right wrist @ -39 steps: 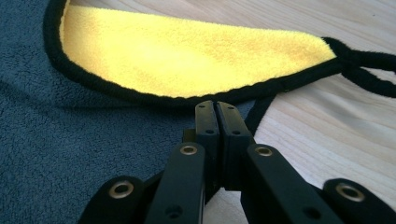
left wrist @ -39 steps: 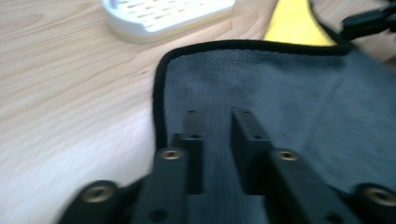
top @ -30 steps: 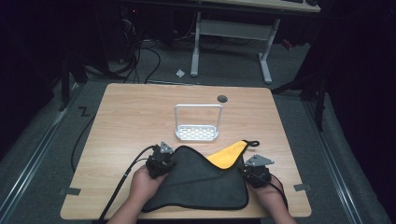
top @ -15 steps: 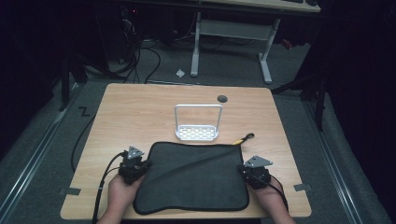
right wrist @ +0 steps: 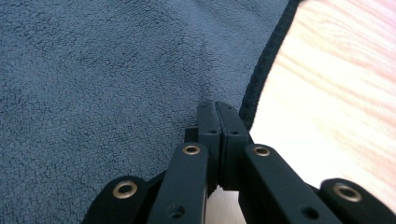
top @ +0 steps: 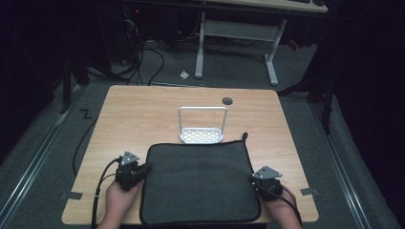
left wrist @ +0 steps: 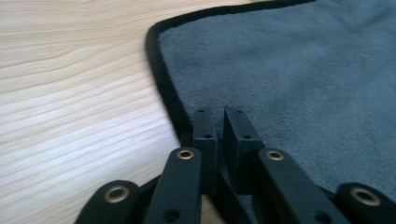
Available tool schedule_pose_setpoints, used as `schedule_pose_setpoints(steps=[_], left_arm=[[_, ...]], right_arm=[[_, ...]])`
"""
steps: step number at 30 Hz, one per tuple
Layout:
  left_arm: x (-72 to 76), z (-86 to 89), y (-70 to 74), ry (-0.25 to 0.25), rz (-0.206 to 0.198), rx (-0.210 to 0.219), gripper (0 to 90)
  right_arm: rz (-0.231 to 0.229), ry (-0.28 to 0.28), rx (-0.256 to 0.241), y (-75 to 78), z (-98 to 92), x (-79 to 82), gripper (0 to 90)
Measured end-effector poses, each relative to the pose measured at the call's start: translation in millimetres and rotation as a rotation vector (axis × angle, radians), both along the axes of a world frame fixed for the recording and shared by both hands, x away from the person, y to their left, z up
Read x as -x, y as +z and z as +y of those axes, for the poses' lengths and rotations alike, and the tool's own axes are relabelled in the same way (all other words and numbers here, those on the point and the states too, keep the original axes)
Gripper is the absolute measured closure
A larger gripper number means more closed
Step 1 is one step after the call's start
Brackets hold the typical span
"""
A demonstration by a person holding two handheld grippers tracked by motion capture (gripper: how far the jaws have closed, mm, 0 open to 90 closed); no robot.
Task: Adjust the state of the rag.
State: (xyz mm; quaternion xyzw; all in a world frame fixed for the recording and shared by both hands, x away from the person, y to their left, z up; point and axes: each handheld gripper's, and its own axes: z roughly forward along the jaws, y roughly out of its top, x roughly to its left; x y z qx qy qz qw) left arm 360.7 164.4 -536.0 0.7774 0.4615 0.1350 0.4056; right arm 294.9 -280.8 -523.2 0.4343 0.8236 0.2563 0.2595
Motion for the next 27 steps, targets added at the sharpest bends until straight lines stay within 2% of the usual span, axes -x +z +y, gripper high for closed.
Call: schedule_pose_setpoints(steps=[6, 14, 17, 18, 20, 21, 24, 27], left_arm=[[-1.2, -21.8, -0.4, -0.059, -0.026, -0.017, 78.1], [-8.2, -38.9, -1.3, -0.103, -0.03, -0.003, 77.0], [-8.4, -38.3, -1.5, -0.11, -0.025, 0.007, 75.8], [-8.4, -37.6, -1.7, -0.113, -0.023, 0.015, 75.0], [-8.1, -36.0, -1.9, -0.117, -0.018, 0.028, 72.5], [-8.1, -35.1, -1.9, -0.117, -0.014, 0.038, 71.3], [-7.6, -31.7, -1.3, -0.088, -0.021, 0.059, 66.9], [-8.1, -28.3, -0.5, -0.048, -0.037, 0.069, 59.9]], right_arm=[[0.008, -0.048, 0.001, 0.9, -15.4, 13.1, 90.0], [-0.013, -0.123, 0.025, -0.3, -33.9, 14.2, 90.0], [-0.014, -0.135, -0.013, -1.1, -38.4, 15.2, 89.2], [-0.015, -0.133, -0.023, -0.9, -39.3, 15.2, 85.4], [-0.035, -0.127, -0.092, 0.5, -42.5, 16.0, 79.7], [-0.041, -0.133, -0.111, 1.5, -43.6, 16.0, 77.5], [-0.092, -0.133, -0.144, 4.0, -46.5, 14.2, 70.9], [-0.101, -0.139, -0.153, 2.0, -45.8, 10.5, 64.6]])
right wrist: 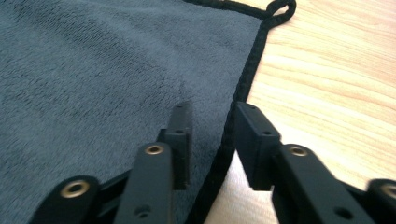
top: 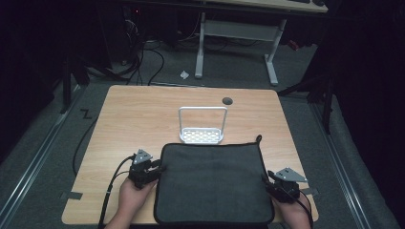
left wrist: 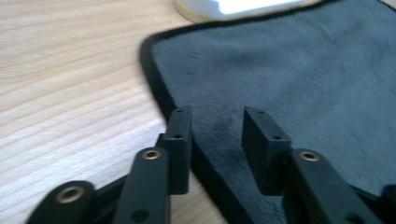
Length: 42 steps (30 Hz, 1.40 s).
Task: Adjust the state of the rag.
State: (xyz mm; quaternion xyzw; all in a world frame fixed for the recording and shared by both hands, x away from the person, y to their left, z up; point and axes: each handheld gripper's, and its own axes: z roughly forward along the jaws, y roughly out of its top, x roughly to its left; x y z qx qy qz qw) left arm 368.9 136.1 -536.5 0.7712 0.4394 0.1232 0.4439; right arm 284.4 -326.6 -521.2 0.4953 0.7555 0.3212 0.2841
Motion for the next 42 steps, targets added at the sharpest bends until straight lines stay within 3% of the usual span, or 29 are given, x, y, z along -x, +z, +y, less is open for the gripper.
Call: schedule_pose_setpoints(steps=[3, 7, 11, 13, 14, 16, 20, 30, 39, 42], left_arm=[[-4.5, 2.7, 0.5, 0.032, -0.007, 0.005, 54.8], [-22.0, -0.3, 3.9, 0.062, -0.023, -0.039, 50.5], [-45.2, -8.3, 2.9, 0.062, -0.01, -0.063, 45.8], [-55.9, -12.5, 0.8, 0.058, 0.016, -0.063, 45.1], [-58.8, -13.7, -0.4, 0.066, 0.015, -0.055, 44.7], [-63.3, -17.2, 0.4, 0.066, 0.013, -0.077, 44.7], [-63.2, -25.9, 0.9, 0.046, -0.019, -0.148, 45.0], [-64.3, -32.2, 1.0, 0.046, -0.042, -0.186, 53.9], [-61.8, -35.8, 0.2, 0.016, -0.055, -0.178, 70.5], [-63.6, -33.0, 0.1, 0.016, -0.035, -0.148, 74.3]], right_arm=[[-0.017, 0.006, 0.008, -1.9, 1.5, -3.4, 61.6], [-0.035, 0.007, -0.003, -0.6, 2.1, -10.2, 60.9], [-0.042, 0.007, 0.006, -0.7, 4.4, -12.9, 61.4], [-0.039, 0.013, 0.002, -1.4, 5.7, -12.0, 60.3], [-0.039, 0.018, 0.008, -1.7, 6.3, -11.5, 60.2], [-0.034, 0.025, 0.016, -2.6, 7.8, -10.0, 59.8], [-0.026, 0.028, 0.019, -4.5, 9.2, -8.1, 59.1], [-0.024, 0.046, 0.036, -5.0, 18.5, -6.2, 58.1], [-0.02, 0.042, 0.044, -6.1, 20.4, -4.8, 57.9], [-0.018, 0.043, 0.045, -6.1, 20.8, -3.9, 57.5]])
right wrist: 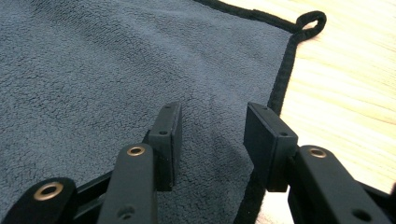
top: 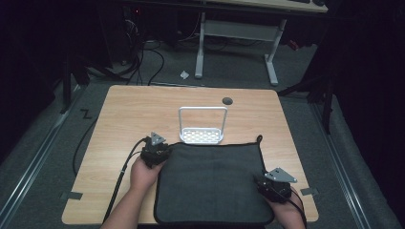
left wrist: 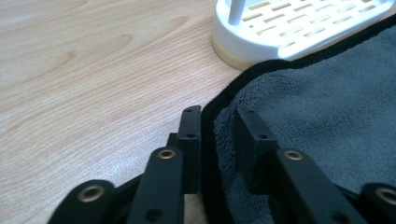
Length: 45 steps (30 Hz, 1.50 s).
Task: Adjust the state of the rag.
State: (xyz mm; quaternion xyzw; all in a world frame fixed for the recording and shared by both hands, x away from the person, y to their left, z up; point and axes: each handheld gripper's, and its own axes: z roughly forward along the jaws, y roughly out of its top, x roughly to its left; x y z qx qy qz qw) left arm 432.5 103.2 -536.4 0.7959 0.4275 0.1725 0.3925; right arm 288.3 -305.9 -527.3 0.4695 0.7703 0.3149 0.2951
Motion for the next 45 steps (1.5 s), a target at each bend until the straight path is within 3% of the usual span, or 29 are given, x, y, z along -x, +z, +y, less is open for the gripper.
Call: schedule_pose_setpoints(steps=[6, 11, 15, 24, 33, 45], left_arm=[[-4.7, 9.4, -1.2, -0.005, 0.069, 0.104, 80.4], [-5.4, 12.1, -1.7, -0.016, 0.09, 0.133, 81.8], [-4.4, 13.5, -1.6, -0.033, 0.088, 0.149, 81.7], [-4.1, 16.6, -1.8, -0.036, 0.093, 0.178, 81.4], [-4.0, 18.0, -1.8, -0.038, 0.095, 0.193, 81.0], [-3.6, 19.2, -1.7, -0.04, 0.092, 0.207, 80.9]], right_arm=[[0.001, 0.016, -0.003, 0.6, 5.4, 0.3, 55.6], [-0.01, 0.052, -0.038, 7.6, 19.5, -0.1, 52.6], [-0.009, 0.103, -0.064, 16.6, 41.3, -0.8, 51.2], [0.001, 0.244, -0.035, 23.3, 109.5, -8.9, 50.0], [0.033, 0.33, -0.035, 20.8, 157.5, -19.2, 49.4], [0.065, 0.446, -0.043, 14.7, 218.0, -15.8, 44.0]])
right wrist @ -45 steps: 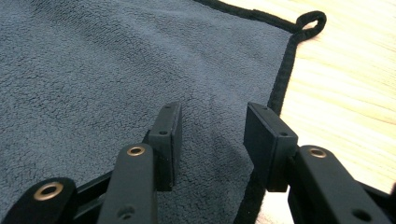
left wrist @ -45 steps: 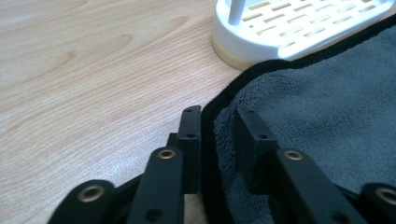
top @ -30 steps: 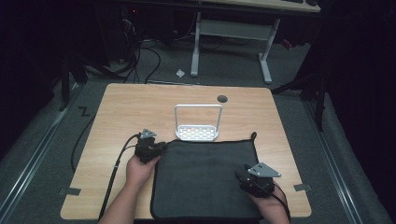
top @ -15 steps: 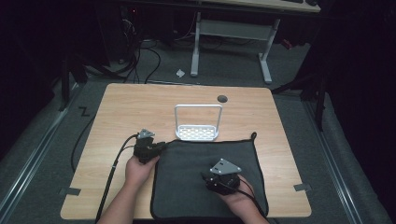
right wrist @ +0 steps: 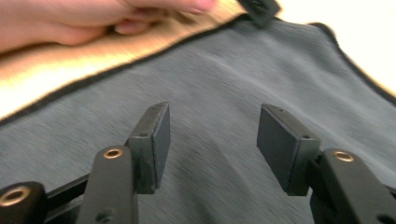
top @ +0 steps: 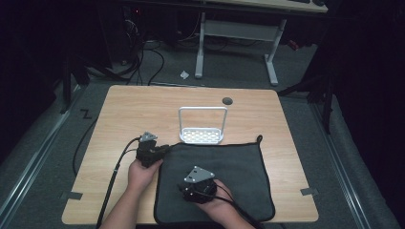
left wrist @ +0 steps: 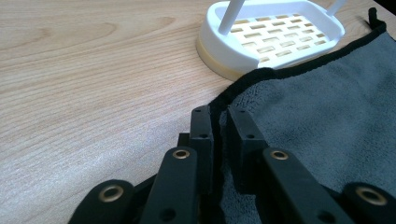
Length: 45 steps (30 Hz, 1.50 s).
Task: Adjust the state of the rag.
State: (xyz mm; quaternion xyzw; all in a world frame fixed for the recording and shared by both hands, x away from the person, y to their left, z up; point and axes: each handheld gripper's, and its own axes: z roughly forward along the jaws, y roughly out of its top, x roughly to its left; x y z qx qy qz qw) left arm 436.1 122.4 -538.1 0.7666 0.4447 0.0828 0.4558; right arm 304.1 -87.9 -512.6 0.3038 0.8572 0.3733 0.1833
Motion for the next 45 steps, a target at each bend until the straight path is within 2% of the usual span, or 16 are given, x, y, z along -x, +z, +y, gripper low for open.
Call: schedule_pose_setpoints(steps=[7, 16, 19, 21, 22, 29, 34, 37, 40, 42, 45], left_arm=[[0.5, 1.2, -0.1, 0.004, -0.002, 0.008, 80.8], [0.5, 1.3, 0.0, 0.005, -0.001, 0.008, 80.7], [0.3, 1.6, 0.0, 0.003, 0.001, 0.008, 80.6], [0.4, 1.6, 0.0, 0.004, 0.0, 0.01, 80.6], [0.4, 1.7, 0.1, 0.003, 0.001, 0.008, 80.6], [0.1, 1.7, -0.1, 0.005, 0.003, 0.01, 80.6], [-0.1, 1.6, -0.2, 0.006, 0.005, 0.01, 80.5], [-0.1, 1.6, -0.2, 0.006, 0.005, 0.009, 80.4], [-0.4, 1.5, -0.3, 0.006, 0.007, 0.01, 80.3], [-0.7, 1.5, -0.4, 0.007, 0.012, 0.009, 80.3], [-1.1, 1.3, -0.4, 0.007, 0.013, 0.008, 80.2]], right_arm=[[0.019, 0.064, 0.004, -5.1, 33.3, 4.6, 41.9], [0.092, 0.115, -0.019, -12.3, 66.4, 9.4, 32.3], [0.092, 0.128, 0.008, -15.9, 71.2, 10.6, 32.3], [0.096, 0.116, 0.039, -19.3, 71.3, 10.7, 33.4], [0.098, 0.115, 0.033, -19.4, 69.8, 10.5, 35.5], [0.06, 0.103, 0.057, -15.5, 56.1, 11.1, 58.8], [0.048, 0.108, 0.067, -16.0, 50.7, 12.0, 70.5], [0.049, 0.102, 0.062, -16.8, 48.1, 11.3, 70.1], [0.045, 0.091, 0.066, -14.5, 46.2, 10.8, 57.8], [0.012, 0.095, 0.052, -11.9, 44.9, 14.7, 56.3], [-0.003, 0.108, 0.038, -9.2, 44.6, 18.3, 58.8]])
